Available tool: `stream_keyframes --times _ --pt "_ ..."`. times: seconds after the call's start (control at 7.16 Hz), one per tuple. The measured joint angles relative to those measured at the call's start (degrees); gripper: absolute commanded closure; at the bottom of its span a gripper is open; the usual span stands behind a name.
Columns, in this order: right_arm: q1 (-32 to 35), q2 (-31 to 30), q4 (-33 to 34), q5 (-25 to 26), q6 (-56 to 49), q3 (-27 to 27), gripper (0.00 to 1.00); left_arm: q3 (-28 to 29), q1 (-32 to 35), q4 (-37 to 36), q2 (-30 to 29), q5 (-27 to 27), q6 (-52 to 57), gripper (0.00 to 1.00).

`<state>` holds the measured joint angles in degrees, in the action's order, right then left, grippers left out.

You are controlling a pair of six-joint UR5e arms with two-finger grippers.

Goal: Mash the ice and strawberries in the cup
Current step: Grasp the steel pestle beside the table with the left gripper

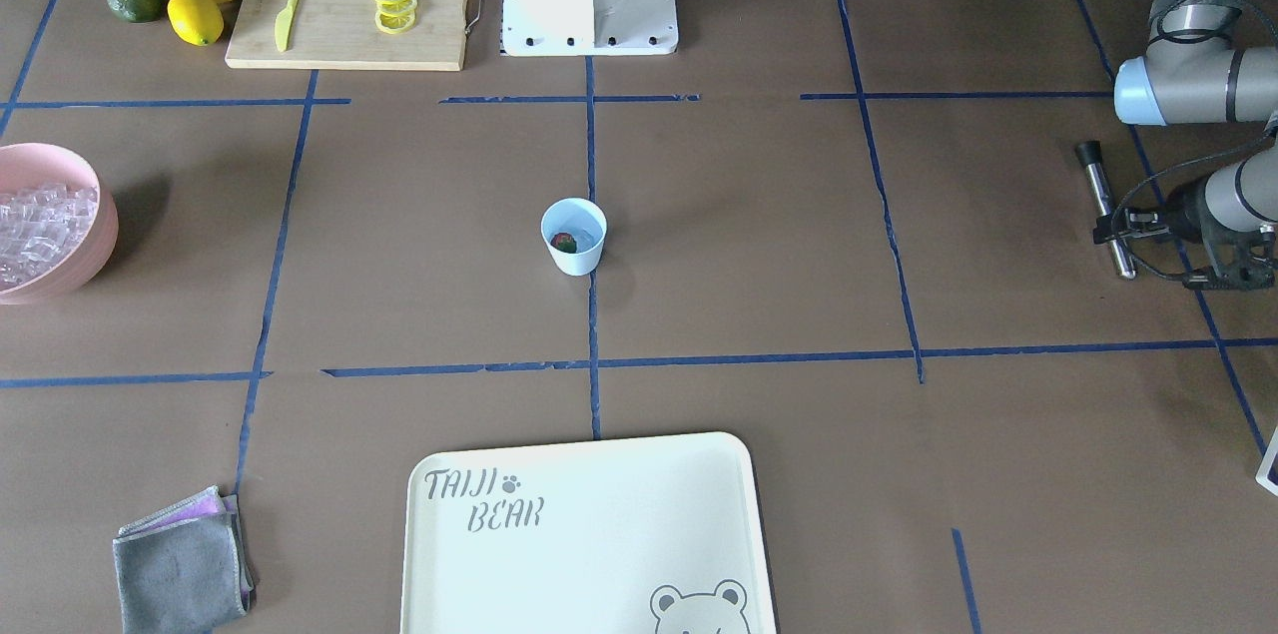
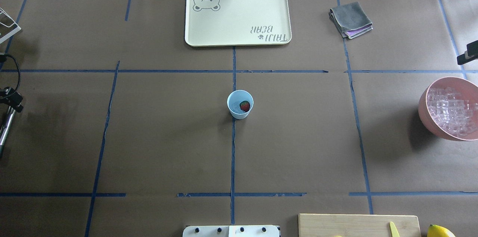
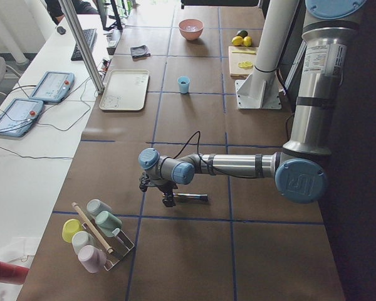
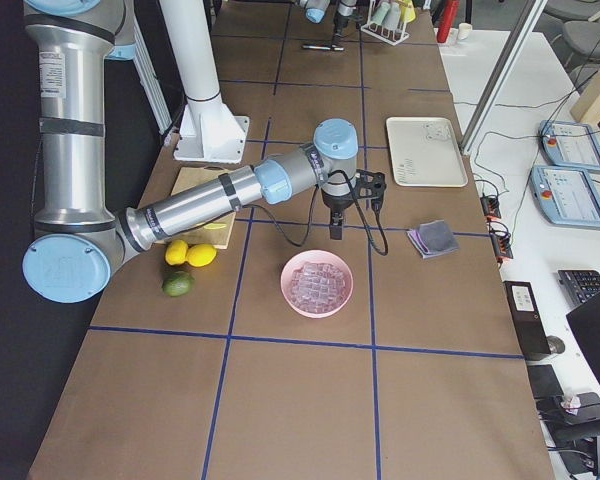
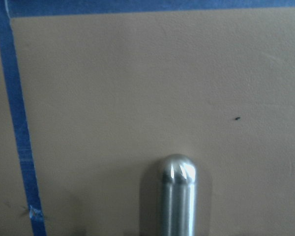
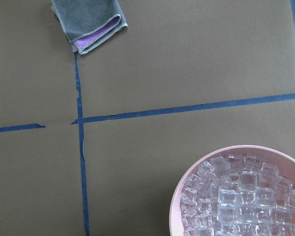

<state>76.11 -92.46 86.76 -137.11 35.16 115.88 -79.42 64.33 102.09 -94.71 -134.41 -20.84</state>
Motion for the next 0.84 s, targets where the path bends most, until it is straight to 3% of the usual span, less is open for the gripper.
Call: stream_keyframes --times 0.14,0.7,0.84 --pt "0.00 0.00 0.01 0.00 0.00 -0.03 0.00 0.09 -0.17 0.03 -0.02 0.00 0.01 0.27" --pt "0.00 0.00 0.07 -0.01 0.00 -0.04 0.00 0.39 -0.37 0.04 -0.13 -0.06 0.02 1.00" --pt "0.00 0.01 0.07 -0.01 0.00 -0.03 0.00 0.34 -0.40 0.04 -0.17 -0.06 0.01 1.00"
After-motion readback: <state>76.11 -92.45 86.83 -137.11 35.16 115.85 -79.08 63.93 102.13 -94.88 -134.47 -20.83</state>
